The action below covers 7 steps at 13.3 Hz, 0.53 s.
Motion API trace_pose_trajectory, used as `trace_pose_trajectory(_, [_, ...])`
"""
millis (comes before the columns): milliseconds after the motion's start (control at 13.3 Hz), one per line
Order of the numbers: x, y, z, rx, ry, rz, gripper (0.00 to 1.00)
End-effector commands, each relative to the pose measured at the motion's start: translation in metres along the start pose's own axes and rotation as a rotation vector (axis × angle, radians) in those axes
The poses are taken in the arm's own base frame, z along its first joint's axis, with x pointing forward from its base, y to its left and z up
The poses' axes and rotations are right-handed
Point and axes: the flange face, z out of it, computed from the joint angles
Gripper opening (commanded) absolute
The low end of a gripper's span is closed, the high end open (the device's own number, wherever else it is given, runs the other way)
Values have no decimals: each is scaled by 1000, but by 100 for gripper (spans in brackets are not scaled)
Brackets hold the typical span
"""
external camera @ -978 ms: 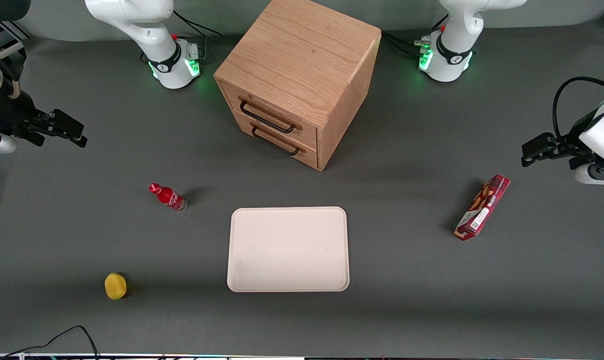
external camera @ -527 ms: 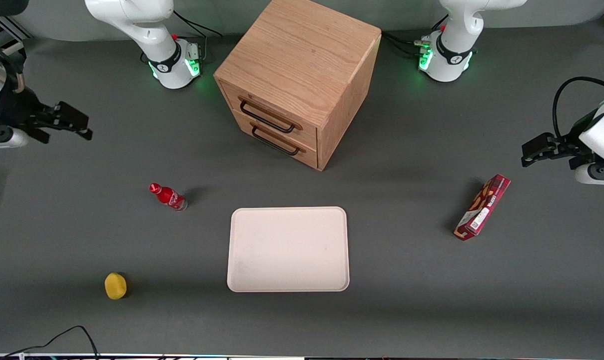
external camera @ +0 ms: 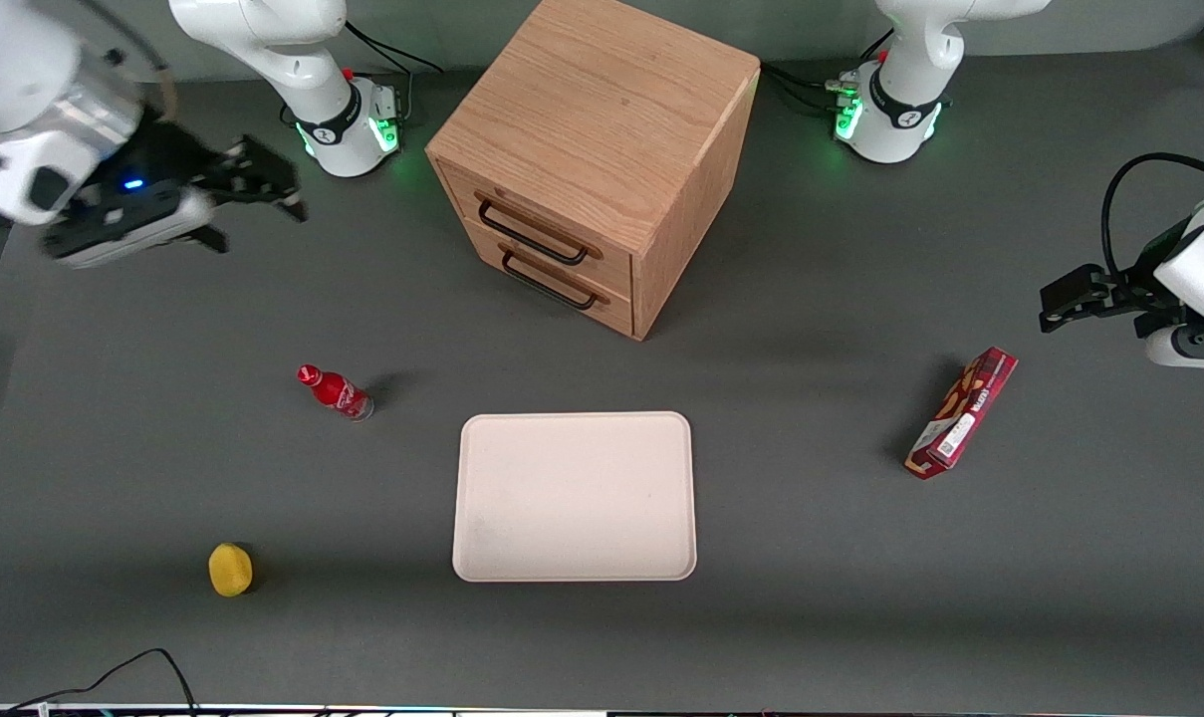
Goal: Open upper drawer
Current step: 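Move the right gripper toward the upper drawer's black handle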
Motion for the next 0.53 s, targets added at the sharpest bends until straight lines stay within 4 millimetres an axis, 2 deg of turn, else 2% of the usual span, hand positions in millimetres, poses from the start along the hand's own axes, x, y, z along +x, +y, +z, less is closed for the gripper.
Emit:
trace_pose_trajectory(0, [1,-35,15,24,-42,-222,100])
trace_pose_trajectory(151, [12,-52,40,165,-86,-268,100])
trace_pose_trajectory(226, [20,-52,50,200,-95,-271,100])
trace_pose_trajectory(376, [35,-63,77,240,-105,-406,100])
trace_pose_trajectory(452, [41,-61,90,255,-115,-451,100])
